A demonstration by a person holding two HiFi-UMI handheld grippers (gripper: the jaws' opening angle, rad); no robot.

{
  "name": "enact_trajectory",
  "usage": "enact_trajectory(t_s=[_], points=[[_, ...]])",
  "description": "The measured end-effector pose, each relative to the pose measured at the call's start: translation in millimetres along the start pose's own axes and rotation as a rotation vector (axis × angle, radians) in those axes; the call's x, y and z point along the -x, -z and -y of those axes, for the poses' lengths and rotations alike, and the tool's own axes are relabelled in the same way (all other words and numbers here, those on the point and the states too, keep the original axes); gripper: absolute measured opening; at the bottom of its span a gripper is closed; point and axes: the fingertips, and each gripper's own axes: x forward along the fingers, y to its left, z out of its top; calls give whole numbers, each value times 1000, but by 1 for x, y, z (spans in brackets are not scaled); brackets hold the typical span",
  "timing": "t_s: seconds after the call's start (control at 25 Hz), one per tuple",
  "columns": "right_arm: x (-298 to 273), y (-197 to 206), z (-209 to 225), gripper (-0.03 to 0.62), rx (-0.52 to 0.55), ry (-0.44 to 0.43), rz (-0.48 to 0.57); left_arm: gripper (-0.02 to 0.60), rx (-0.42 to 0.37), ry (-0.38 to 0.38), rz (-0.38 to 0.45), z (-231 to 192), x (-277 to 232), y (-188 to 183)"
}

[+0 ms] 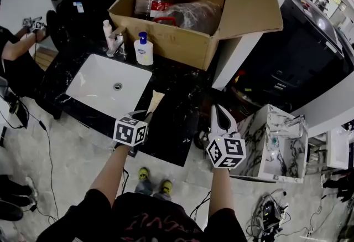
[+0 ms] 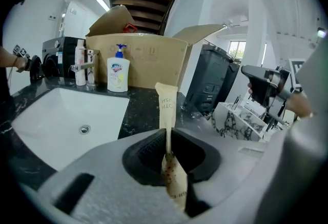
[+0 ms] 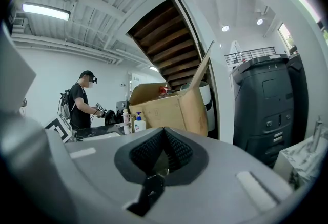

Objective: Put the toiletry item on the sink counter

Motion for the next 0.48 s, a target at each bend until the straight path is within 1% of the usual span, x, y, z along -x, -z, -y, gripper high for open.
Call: enact_trajectory(t_s=[0.48], points=[[-3,14,10,3,-17,35,-24,40,36,-25,-98,-10,-27,28]])
